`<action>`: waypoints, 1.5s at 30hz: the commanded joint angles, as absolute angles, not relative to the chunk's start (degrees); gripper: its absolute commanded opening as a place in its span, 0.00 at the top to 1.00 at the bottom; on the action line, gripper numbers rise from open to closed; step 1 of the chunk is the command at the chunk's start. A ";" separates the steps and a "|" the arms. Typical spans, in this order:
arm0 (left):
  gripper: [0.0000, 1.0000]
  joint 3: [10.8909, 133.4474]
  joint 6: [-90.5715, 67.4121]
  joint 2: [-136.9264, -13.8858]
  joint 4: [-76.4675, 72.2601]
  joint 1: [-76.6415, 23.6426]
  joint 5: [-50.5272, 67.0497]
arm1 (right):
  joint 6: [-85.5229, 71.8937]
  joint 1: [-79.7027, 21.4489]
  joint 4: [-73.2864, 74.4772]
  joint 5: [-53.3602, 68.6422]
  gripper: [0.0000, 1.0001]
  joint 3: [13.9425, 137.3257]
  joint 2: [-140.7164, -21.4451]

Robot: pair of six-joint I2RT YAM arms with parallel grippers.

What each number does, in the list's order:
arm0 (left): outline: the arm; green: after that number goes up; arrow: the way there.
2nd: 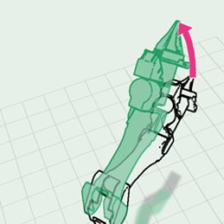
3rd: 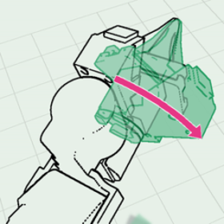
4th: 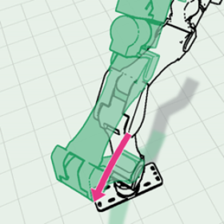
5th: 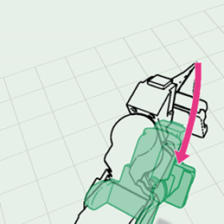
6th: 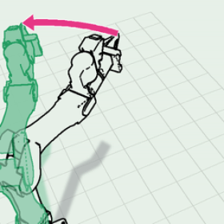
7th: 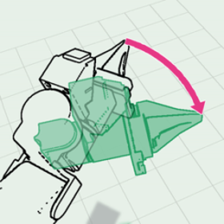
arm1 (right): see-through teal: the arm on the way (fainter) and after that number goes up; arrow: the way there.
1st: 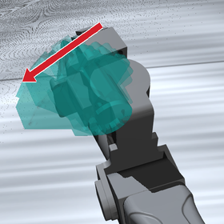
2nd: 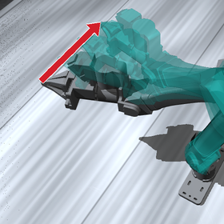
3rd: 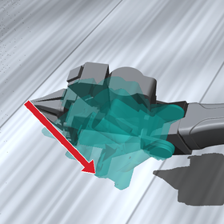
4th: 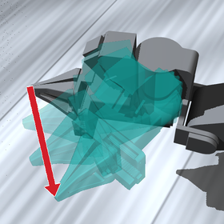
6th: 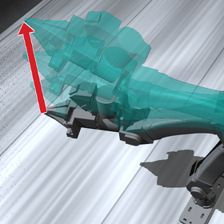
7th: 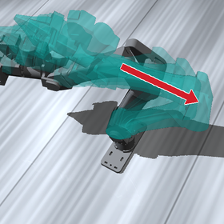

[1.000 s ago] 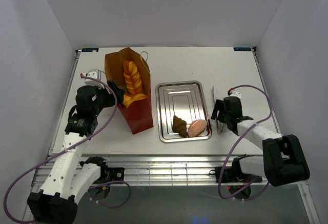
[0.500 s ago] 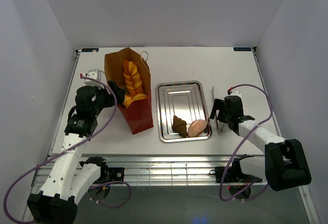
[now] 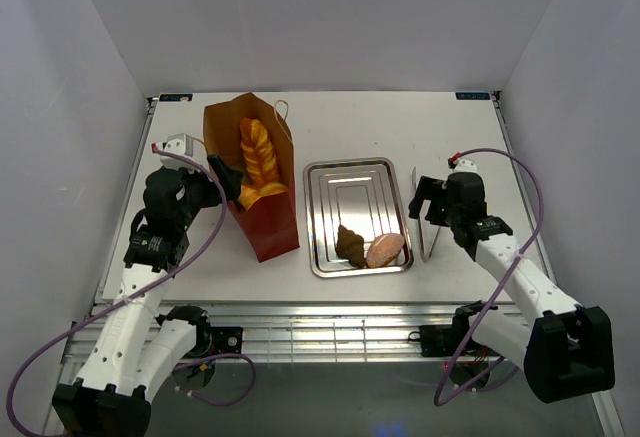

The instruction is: Place the fake bread into the paper bag

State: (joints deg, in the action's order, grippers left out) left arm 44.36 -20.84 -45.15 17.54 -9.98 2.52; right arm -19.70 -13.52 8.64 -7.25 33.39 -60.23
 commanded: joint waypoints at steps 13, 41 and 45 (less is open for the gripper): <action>0.02 54.40 -21.09 -39.12 24.16 -10.20 -3.34 | -16.00 -14.06 11.60 5.80 0.10 43.50 -49.49; 0.02 51.68 -24.35 -27.60 38.67 -10.20 -9.67 | -17.31 -20.65 19.16 -11.60 0.10 48.78 -45.88; 0.02 50.80 -24.35 -27.51 38.24 -10.20 -9.06 | -17.23 -20.65 19.07 -12.13 0.10 48.17 -45.97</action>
State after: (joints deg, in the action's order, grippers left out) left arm 51.70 -24.05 -27.66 38.22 -9.98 -9.67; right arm -16.71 -20.34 20.03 -10.44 47.16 -46.33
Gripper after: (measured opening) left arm 0.979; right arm 0.904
